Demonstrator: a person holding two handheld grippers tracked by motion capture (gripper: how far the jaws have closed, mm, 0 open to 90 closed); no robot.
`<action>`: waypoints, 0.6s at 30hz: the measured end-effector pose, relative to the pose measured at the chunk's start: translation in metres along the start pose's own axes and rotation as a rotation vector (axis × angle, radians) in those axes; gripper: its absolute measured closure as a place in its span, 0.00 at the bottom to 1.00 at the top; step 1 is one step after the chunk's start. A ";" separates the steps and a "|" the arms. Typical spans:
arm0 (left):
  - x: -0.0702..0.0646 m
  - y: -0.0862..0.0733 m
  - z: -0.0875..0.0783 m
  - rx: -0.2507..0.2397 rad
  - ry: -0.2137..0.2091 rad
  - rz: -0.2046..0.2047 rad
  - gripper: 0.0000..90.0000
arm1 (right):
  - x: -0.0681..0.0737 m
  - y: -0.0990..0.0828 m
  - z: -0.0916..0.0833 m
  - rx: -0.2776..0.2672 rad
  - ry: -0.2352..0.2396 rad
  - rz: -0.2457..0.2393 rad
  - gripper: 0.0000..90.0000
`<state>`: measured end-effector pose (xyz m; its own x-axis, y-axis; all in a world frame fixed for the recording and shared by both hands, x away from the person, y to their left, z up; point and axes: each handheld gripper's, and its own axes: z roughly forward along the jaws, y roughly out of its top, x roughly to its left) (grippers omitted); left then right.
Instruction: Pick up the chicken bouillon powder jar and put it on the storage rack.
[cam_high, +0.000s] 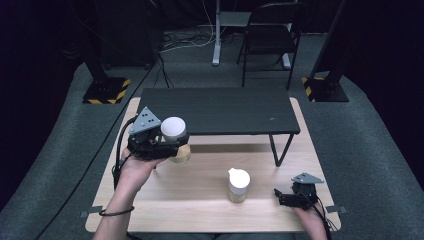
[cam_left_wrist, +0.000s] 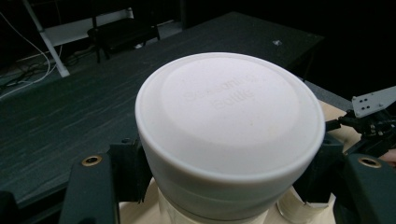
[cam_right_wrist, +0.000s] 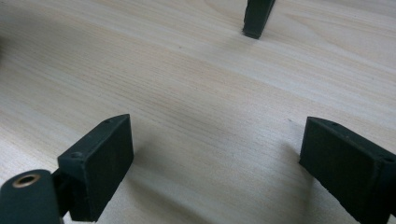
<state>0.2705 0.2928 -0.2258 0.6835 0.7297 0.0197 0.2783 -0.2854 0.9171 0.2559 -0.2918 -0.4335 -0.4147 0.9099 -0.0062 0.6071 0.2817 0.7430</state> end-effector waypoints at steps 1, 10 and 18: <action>0.000 0.002 0.000 -0.001 0.002 0.001 0.37 | 0.000 0.000 0.000 0.000 0.000 0.000 0.10; 0.006 0.029 0.004 -0.003 0.008 0.006 0.37 | 0.000 0.000 0.000 0.001 0.000 0.000 0.10; 0.009 0.049 0.017 -0.003 0.026 0.007 0.37 | 0.000 0.000 0.000 0.000 0.001 -0.002 0.10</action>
<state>0.3016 0.2751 -0.1872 0.6674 0.7438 0.0361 0.2716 -0.2883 0.9182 0.2562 -0.2919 -0.4334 -0.4161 0.9093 -0.0070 0.6066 0.2833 0.7428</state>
